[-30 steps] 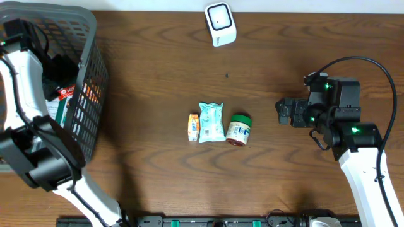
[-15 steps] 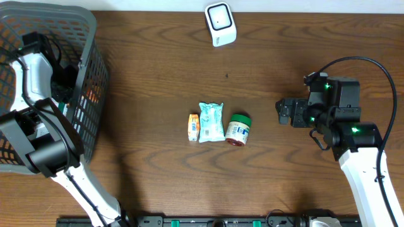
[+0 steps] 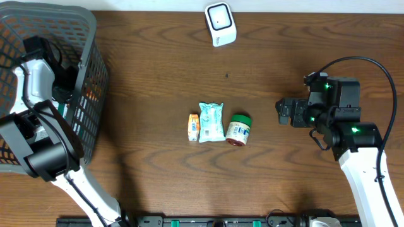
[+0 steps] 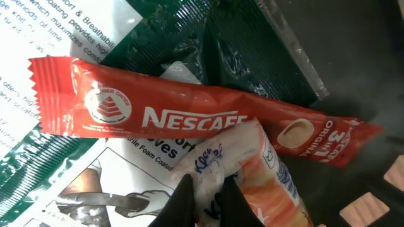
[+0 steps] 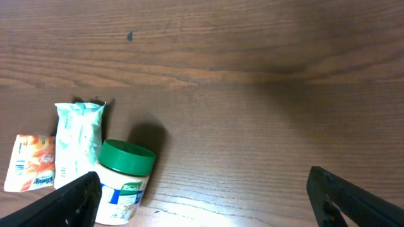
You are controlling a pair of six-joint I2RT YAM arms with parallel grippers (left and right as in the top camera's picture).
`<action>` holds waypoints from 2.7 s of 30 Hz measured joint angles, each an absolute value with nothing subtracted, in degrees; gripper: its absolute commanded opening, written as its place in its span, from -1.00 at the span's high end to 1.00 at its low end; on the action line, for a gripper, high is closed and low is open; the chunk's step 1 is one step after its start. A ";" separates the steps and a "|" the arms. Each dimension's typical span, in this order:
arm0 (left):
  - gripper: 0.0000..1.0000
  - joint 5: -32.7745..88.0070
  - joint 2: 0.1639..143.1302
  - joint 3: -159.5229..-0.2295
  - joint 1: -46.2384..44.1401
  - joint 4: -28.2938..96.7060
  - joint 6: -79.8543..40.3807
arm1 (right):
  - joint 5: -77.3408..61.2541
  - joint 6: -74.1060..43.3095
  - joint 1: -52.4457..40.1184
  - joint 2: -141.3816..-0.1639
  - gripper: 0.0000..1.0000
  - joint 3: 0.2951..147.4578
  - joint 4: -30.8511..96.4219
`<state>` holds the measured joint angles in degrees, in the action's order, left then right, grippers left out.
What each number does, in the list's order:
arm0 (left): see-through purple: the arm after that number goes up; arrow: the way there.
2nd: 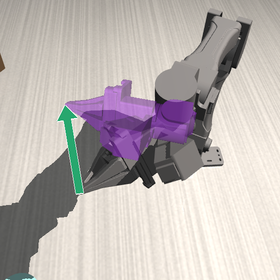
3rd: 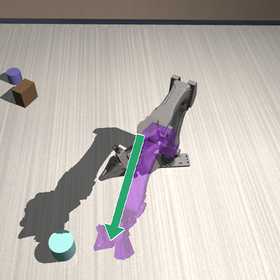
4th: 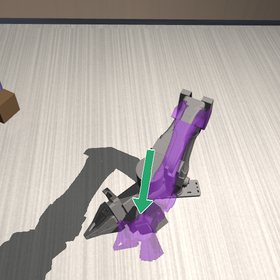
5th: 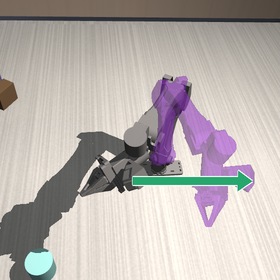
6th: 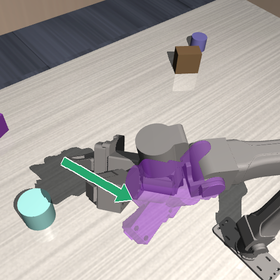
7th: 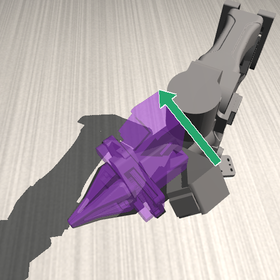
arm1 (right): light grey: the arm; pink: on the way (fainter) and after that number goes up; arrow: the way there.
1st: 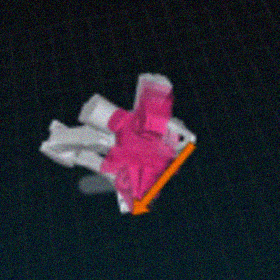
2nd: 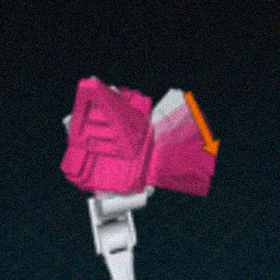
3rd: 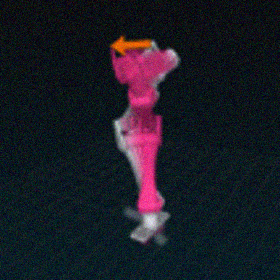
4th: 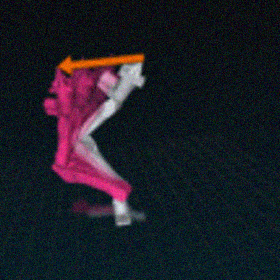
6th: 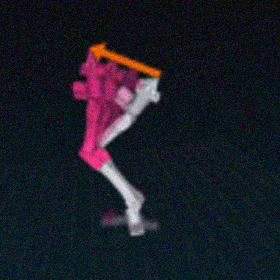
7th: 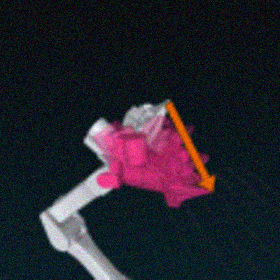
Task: Scan the item barcode
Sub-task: 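Move the left gripper into the basket and grasp the orange Kleenex pack, then lift the Kleenex pack out of the basket toward table center, then hand the Kleenex pack from the left gripper to the right gripper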
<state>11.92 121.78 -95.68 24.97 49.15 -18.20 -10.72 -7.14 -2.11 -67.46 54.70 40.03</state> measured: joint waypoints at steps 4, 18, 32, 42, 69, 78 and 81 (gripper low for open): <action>0.85 12.82 120.31 -95.22 25.82 49.08 -18.20 | -10.72 -7.14 -2.11 -67.46 -0.98 54.70 40.05; 0.86 14.83 84.97 -94.98 34.50 50.48 -21.23 | -10.72 -7.14 -2.11 -67.46 -0.98 54.70 40.03; 0.85 49.34 82.02 -92.95 29.08 56.10 -11.44 | -10.72 -7.14 -2.11 -67.46 -0.99 54.70 40.03; 0.85 54.26 86.52 -88.51 15.03 56.58 -3.49 | -10.72 -7.14 -2.11 -67.46 -0.98 54.70 40.03; 0.85 55.37 88.79 -88.49 -7.11 53.76 -0.99 | -47.22 -19.77 -2.48 -67.44 -0.29 54.81 18.94; 0.85 52.31 88.79 -88.49 -13.93 53.41 -0.99 | -57.41 -27.27 -12.25 -67.44 -0.30 54.81 13.85; 0.85 51.42 88.79 -88.51 -15.88 53.39 -0.99 | -56.42 -28.40 -15.86 -67.44 -0.28 54.81 12.84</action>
<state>51.42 88.79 -88.51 -15.88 53.39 -0.99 -56.42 -28.40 -15.86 -67.44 54.81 12.84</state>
